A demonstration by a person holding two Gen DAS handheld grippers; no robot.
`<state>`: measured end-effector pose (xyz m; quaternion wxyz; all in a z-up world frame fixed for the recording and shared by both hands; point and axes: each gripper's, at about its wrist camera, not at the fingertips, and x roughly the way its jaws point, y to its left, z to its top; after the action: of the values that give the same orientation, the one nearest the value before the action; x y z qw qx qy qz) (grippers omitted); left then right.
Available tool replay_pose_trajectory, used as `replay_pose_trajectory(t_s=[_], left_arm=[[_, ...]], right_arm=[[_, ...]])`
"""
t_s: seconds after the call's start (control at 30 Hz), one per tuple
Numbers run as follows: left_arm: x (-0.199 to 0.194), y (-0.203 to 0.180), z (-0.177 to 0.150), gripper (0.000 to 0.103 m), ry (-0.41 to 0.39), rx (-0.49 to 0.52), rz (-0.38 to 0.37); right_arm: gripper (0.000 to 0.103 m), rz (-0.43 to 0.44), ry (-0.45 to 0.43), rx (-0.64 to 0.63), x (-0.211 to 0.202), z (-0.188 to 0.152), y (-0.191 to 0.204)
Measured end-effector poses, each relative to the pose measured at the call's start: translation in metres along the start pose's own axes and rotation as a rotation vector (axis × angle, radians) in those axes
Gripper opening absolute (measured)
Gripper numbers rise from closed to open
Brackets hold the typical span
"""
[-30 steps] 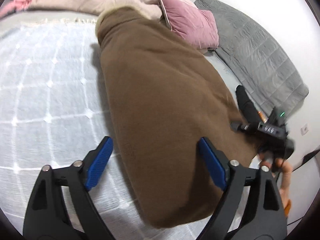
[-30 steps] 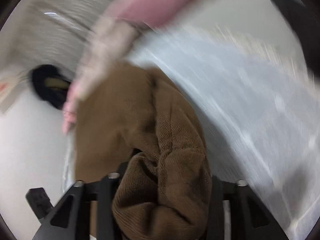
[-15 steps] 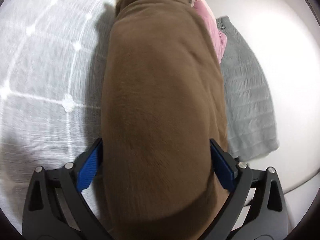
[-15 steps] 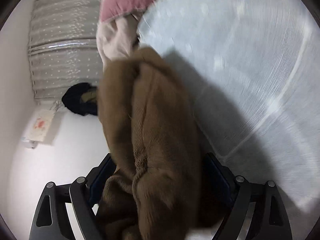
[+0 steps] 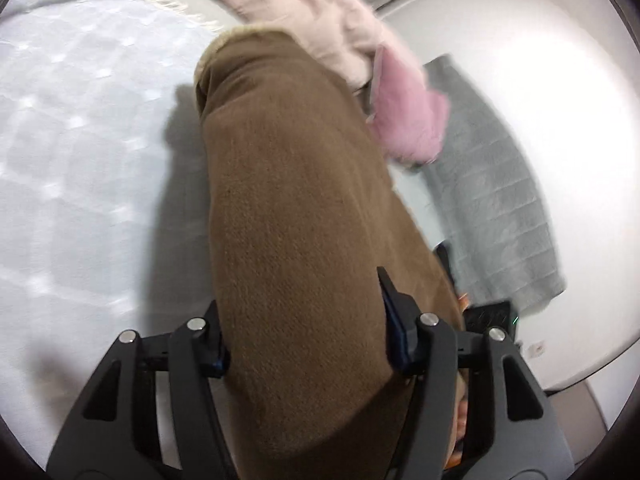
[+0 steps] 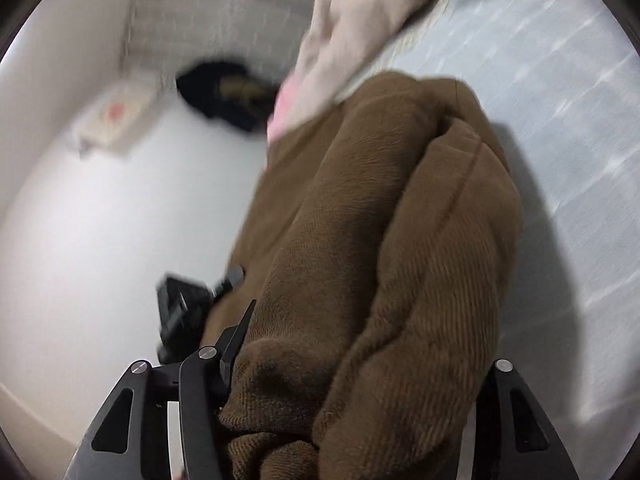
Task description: Fold large clothes
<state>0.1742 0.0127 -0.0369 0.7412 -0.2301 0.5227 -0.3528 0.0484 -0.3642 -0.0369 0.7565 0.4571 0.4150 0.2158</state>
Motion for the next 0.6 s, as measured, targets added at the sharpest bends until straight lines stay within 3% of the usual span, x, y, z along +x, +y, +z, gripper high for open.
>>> replay_pose_trajectory(t_s=[0.03,0.1,0.13,0.2,0.27,0.4,0.53,0.6], left_arm=[[-0.001,0.011,-0.003,0.068,0.033,-0.021,0.040],[0.001,0.033,-0.016,0.070,0.091,-0.043,0.197],[-0.005,0.037,-0.022,0.073,0.060,-0.013,0.238],[-0.023,0.028,-0.026,0.075,-0.014,0.024,0.258],[-0.039,0.009,-0.027,0.075,-0.071,0.075,0.296],[-0.053,-0.021,-0.042,0.081,-0.166,0.224,0.276],[-0.046,-0.016,-0.046,0.081,-0.182,0.287,0.294],[-0.041,-0.023,-0.048,0.080,-0.181,0.325,0.259]], right_arm=[[0.063,-0.025,0.054,0.015,0.011,-0.008,-0.001],[0.071,-0.149,0.191,0.047,0.038,-0.018,-0.008],[0.074,-0.251,0.243,0.025,0.049,-0.025,-0.010],[0.074,-0.275,0.248,0.000,0.048,-0.026,-0.005],[0.075,-0.273,0.204,-0.010,0.038,-0.019,0.003],[0.077,-0.318,0.072,-0.017,0.003,-0.008,0.010],[0.077,-0.363,-0.122,0.020,-0.025,0.011,0.007],[0.077,-0.357,-0.218,0.012,-0.030,0.022,0.009]])
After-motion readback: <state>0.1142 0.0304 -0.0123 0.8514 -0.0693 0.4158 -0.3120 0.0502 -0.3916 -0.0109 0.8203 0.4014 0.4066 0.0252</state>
